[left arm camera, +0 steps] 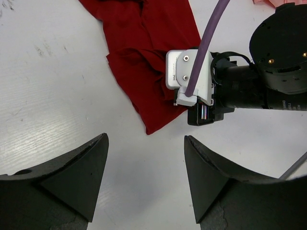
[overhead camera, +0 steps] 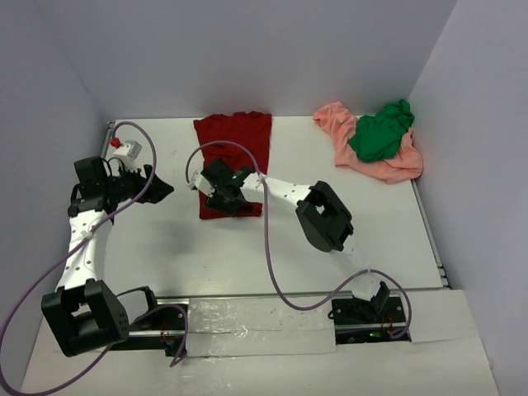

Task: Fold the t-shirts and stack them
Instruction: Fold the tshirt

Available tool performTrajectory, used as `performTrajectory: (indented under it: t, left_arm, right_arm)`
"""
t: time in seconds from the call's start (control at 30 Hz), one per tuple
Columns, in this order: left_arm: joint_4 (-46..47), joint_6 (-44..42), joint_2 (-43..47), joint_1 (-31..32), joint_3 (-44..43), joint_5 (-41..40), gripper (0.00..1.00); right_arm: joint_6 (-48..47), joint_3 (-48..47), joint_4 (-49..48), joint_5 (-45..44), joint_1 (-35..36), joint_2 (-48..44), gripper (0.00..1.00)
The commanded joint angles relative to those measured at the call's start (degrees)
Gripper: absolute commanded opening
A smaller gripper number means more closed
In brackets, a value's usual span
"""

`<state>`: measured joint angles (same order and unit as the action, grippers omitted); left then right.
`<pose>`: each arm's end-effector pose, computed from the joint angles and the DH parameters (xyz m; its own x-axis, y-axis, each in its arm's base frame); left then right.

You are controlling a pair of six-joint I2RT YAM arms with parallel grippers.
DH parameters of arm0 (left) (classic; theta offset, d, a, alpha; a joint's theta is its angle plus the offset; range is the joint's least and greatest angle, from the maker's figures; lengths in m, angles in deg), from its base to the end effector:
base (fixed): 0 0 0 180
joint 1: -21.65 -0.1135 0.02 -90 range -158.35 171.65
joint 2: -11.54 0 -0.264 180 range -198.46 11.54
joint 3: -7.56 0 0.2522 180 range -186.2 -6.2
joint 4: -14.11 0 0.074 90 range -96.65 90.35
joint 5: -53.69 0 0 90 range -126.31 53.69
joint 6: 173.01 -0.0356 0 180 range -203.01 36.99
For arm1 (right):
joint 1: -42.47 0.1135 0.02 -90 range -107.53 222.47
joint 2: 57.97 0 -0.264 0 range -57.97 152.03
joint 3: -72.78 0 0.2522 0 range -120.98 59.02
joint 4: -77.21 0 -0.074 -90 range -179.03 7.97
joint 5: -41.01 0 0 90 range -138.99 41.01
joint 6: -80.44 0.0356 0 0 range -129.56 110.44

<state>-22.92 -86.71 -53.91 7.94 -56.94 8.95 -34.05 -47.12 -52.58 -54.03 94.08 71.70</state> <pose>0.2397 0.0324 0.2885 -0.5723 -0.0929 -0.8148 0.4149 0.8242 -0.3853 0.3079 0.3836 0.1791 -0.1770 -0.8883 -0.4238 -0.9086 0.3130 -0.2766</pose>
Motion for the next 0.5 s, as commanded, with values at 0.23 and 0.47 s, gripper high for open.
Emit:
performTrajectory:
  t: [0.23,0.47]
  left_arm:
    - [2.09,-0.78,-0.11,-0.44,0.12,1.68,0.73]
    - [2.09,-0.95,-0.38,-0.44,0.03,1.77,0.73]
  right_arm:
    - [-2.58,-1.60,-2.44,-2.52,0.77,-3.80,0.64]
    - [-3.02,-2.66,-0.15,-1.56,0.86,-5.30,0.66]
